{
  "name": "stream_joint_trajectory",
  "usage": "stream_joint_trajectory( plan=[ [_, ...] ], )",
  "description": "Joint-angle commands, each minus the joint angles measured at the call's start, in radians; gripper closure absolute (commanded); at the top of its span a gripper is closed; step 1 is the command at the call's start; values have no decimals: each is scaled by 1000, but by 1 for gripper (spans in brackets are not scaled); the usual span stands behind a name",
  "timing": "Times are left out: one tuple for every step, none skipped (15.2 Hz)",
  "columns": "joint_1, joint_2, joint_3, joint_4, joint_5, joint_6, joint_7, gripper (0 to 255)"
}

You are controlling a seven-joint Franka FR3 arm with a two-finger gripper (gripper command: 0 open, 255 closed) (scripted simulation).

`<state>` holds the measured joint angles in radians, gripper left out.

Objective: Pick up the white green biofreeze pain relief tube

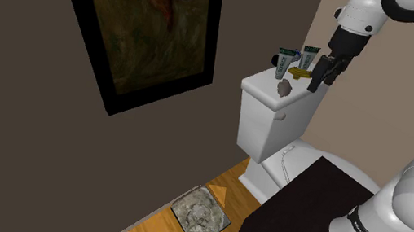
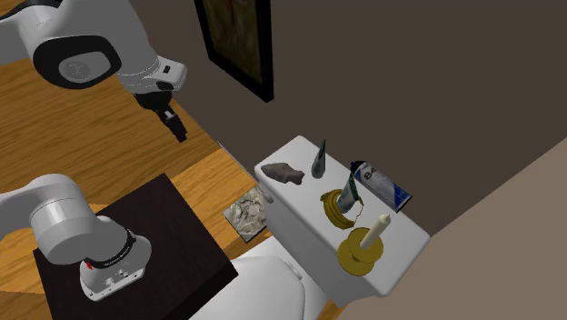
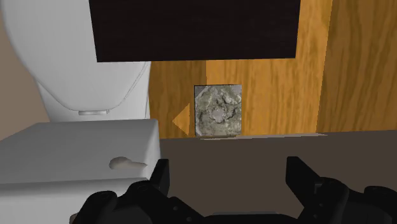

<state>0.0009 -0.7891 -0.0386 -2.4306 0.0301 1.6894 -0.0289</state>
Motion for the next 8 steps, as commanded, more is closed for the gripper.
stream_joint_trajectory(
  plan=[
    [0, 0, 0, 0, 0, 0, 0, 0],
    [-4, 31, -15, 15, -12, 16, -23, 0],
    [-7, 62, -31, 31, -24, 31, -45, 0],
    [-10, 94, -45, 48, -34, 45, -67, 0],
    [-12, 127, -60, 66, -44, 59, -89, 0],
    [-15, 160, -74, 86, -52, 73, -110, 0],
    [-16, 193, -88, 107, -60, 85, -132, 0],
    [-18, 227, -102, 129, -67, 97, -153, 0]
  ],
)
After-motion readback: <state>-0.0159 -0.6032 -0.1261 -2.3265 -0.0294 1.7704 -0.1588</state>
